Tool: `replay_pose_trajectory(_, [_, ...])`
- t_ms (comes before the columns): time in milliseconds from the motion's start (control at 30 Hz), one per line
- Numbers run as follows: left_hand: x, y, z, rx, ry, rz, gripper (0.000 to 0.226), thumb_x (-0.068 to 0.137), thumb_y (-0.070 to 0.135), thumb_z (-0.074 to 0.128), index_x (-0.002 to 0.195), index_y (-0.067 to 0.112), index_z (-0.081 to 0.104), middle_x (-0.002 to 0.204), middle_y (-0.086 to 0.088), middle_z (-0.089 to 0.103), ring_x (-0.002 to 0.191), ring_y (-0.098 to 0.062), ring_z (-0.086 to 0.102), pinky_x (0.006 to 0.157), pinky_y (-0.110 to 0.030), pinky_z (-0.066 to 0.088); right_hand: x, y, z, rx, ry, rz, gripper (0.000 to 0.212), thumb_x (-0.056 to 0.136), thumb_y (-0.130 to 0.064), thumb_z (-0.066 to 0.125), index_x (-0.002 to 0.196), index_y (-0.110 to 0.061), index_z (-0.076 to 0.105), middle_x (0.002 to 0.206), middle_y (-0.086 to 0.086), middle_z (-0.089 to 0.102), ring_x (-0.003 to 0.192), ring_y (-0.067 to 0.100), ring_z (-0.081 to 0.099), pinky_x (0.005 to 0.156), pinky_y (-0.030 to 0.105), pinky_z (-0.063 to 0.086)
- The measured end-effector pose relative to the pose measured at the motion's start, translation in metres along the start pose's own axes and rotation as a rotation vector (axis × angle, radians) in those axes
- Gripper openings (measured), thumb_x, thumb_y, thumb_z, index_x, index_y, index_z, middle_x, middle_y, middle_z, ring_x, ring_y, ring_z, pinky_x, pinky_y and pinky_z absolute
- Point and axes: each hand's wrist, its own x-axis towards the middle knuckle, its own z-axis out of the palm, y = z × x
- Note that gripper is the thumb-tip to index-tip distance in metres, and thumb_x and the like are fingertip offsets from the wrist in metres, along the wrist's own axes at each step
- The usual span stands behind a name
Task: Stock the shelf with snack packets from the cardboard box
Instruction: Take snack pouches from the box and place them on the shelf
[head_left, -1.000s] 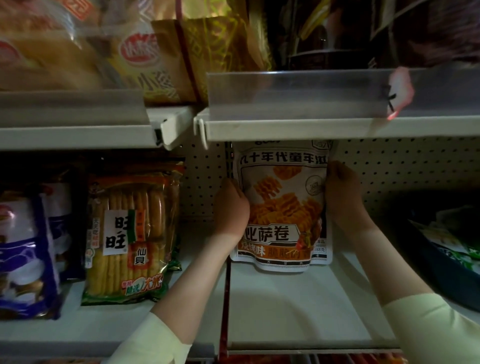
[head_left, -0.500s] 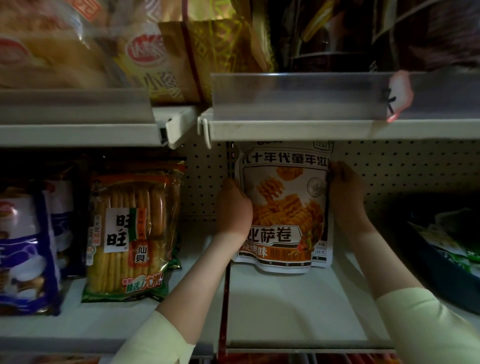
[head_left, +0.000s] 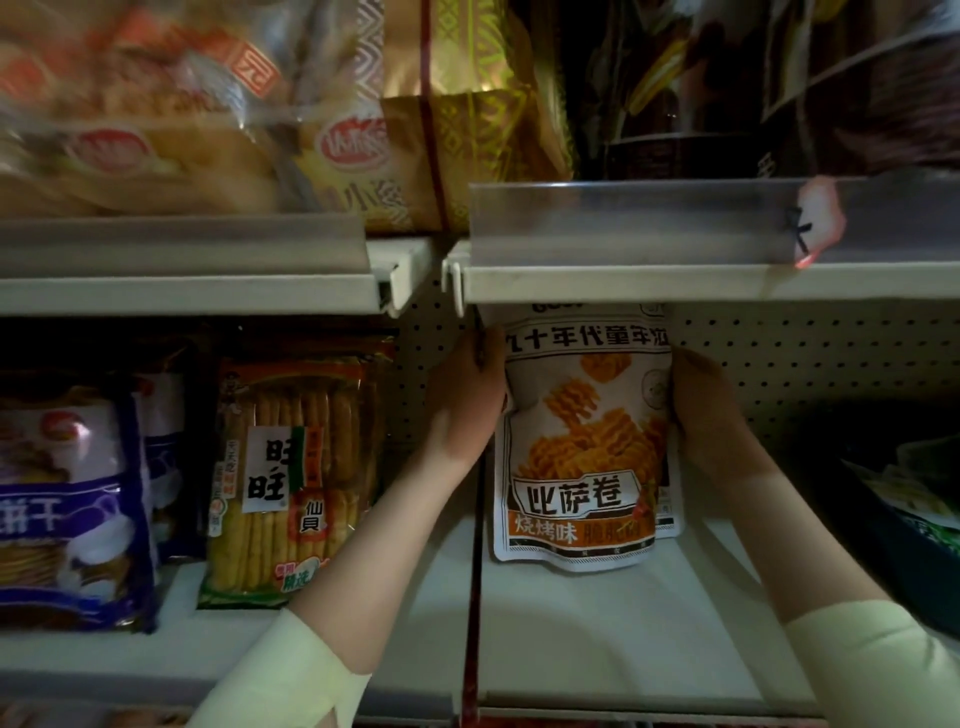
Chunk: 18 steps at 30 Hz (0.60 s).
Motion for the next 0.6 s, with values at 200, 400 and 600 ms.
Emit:
replay_pose_trajectory(200, [0.023,0.008,0.003,-0.152,0.04,-0.194,0.038,0.102,0.039,0.031,0.086,0.019,0.059,0.084,-0.002,0.059,0.072,-0.009,0.053,0.071,-0.03,0.043,0.003,-0.006,0.002,-0.163,0.008,0.009,0.031,0.099,-0.026,0.039,0.093,-0.016,0.068,0.102,0.015,0.071,0.098,0.033,0.066,0.094,0.05,0.051])
replay_pose_trajectory(400, [0.034,0.009,0.007,-0.078,0.081,-0.317,0.047,0.103,0.033,0.029,0.113,0.0,0.061,0.111,-0.018,0.063,0.093,-0.026,0.058,0.074,-0.032,0.043,0.007,-0.006,0.002,-0.329,0.044,-0.012,0.031,0.099,-0.021,0.037,0.085,-0.015,0.064,0.097,0.014,0.069,0.092,0.03,0.064,0.085,0.043,0.053])
replay_pose_trajectory(600, [0.026,0.01,0.014,-0.191,0.035,-0.339,0.042,0.102,0.04,0.031,0.11,0.014,0.062,0.107,-0.009,0.064,0.102,-0.025,0.058,0.084,-0.035,0.049,0.005,-0.001,-0.005,-0.366,0.108,0.0,0.035,0.1,-0.012,0.032,0.086,-0.02,0.063,0.089,0.006,0.065,0.08,0.018,0.06,0.07,0.028,0.049])
